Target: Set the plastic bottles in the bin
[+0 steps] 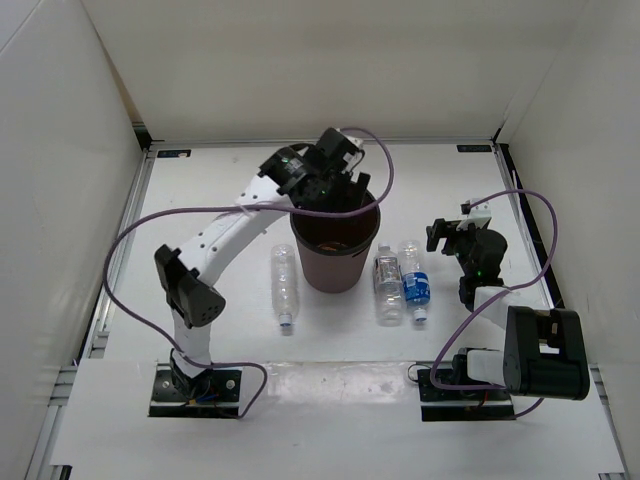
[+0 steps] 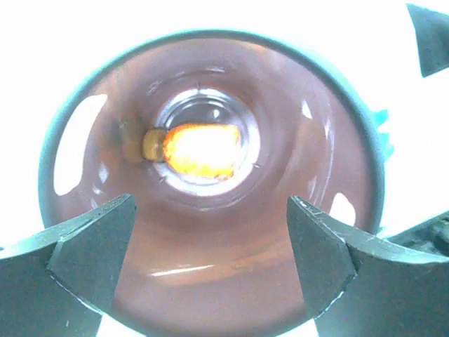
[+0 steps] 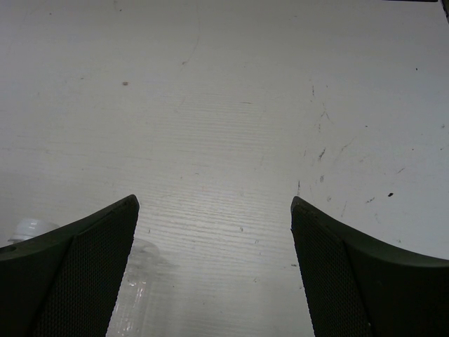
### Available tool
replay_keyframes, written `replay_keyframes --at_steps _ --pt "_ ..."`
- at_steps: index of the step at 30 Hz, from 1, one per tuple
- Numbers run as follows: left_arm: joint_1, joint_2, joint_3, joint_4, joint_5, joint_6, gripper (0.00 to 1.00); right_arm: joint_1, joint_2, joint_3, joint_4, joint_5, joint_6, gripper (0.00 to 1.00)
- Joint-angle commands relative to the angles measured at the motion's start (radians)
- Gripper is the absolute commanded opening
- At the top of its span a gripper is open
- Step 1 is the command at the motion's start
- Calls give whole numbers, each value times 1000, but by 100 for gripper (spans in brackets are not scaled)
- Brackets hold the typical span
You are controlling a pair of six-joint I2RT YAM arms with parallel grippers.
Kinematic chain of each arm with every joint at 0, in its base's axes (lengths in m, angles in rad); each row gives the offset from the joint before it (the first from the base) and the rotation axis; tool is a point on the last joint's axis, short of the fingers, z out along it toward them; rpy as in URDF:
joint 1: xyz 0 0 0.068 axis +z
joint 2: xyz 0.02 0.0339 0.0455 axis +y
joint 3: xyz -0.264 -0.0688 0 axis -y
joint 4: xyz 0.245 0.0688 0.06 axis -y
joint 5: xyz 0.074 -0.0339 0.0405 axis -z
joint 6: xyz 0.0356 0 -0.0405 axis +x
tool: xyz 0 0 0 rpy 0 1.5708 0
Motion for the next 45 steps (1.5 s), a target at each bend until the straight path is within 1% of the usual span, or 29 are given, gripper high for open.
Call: replay_keyframes --at_steps 1,3,4,5,6,7,9,10,11,12,13,15,16,17,18,19,21,24,25,26,27,28,30,33,35,36,38,41,45 --pt "19 -128 200 -105 -38 53 100 5 -16 31 41 6 -14 90" --pt "23 -175 251 -171 -72 78 100 5 -17 31 41 8 -14 90" --pt "21 -197 283 -182 -111 90 100 5 -17 31 41 6 -14 90" --pt "23 -218 276 -186 -170 93 100 5 -16 31 41 9 -13 90" --pt "24 -322 256 -165 -205 98 100 5 -16 31 42 8 -14 90" --pt "24 -370 98 -100 -324 90 100 5 -14 31 41 8 -14 90" --pt "38 -605 -87 3 -391 87 100 5 -16 31 42 8 -14 90" --pt "62 -661 -387 168 -510 41 100 5 -14 30 42 8 -14 90" --pt "76 -791 -561 215 -547 12 100 4 -16 31 41 8 -14 90" --pt "93 -845 -633 293 -570 -16 100 5 -19 31 41 8 -14 90" --pt "124 -987 -741 348 -569 -48 100 2 -16 30 42 8 -14 90" --pt "153 -1050 -863 376 -555 -63 100 4 -14 31 42 8 -14 90" --pt "161 -1096 -879 346 -581 -104 100 5 -16 31 42 8 -14 90" --pt "162 -1104 -891 319 -596 -132 100 5 -16 30 41 8 -14 90" --pt "162 -1110 -952 306 -597 -143 100 5 -16 30 41 6 -14 90" --pt "164 -1104 -971 307 -586 -169 100 5 -17 30 41 9 -14 90" --pt "164 -1087 -1066 320 -532 -192 100 7 -16 30 41 8 -14 90" --pt "171 -1049 -1160 384 -436 -241 100 5 -16 30 41 9 -14 90" --pt "179 -1041 -1225 457 -360 -243 100 5 -14 30 41 14 -16 90" --pt "217 -1036 -1294 552 -262 -228 100 8 -16 31 41 12 -16 90" --pt "236 -1035 -1325 644 -217 -228 100 7 -17 30 41 12 -14 90" --pt "253 -1029 -1388 689 -119 -231 100 8 -16 31 41 11 -14 90" --pt "323 -1022 -1488 857 24 -215 100 7 -16 30 41 11 -14 90" --pt "346 -975 -1503 913 124 -195 100 5 -16 30 42 9 -14 90" --pt "369 -870 -1479 917 155 -180 100 7 -16 30 41 9 -16 90" --pt "372 -814 -1471 916 195 -182 100 2 -17 30 41 11 -14 90" --pt "372 -750 -1459 930 216 -174 100 5 -17 33 42 11 -14 90" --pt "372 -682 -1473 998 250 -175 100 7 -16 30 42 9 -14 90" --pt "372 -636 -1451 1028 265 -177 100 8 -16 30 39 11 -16 90"
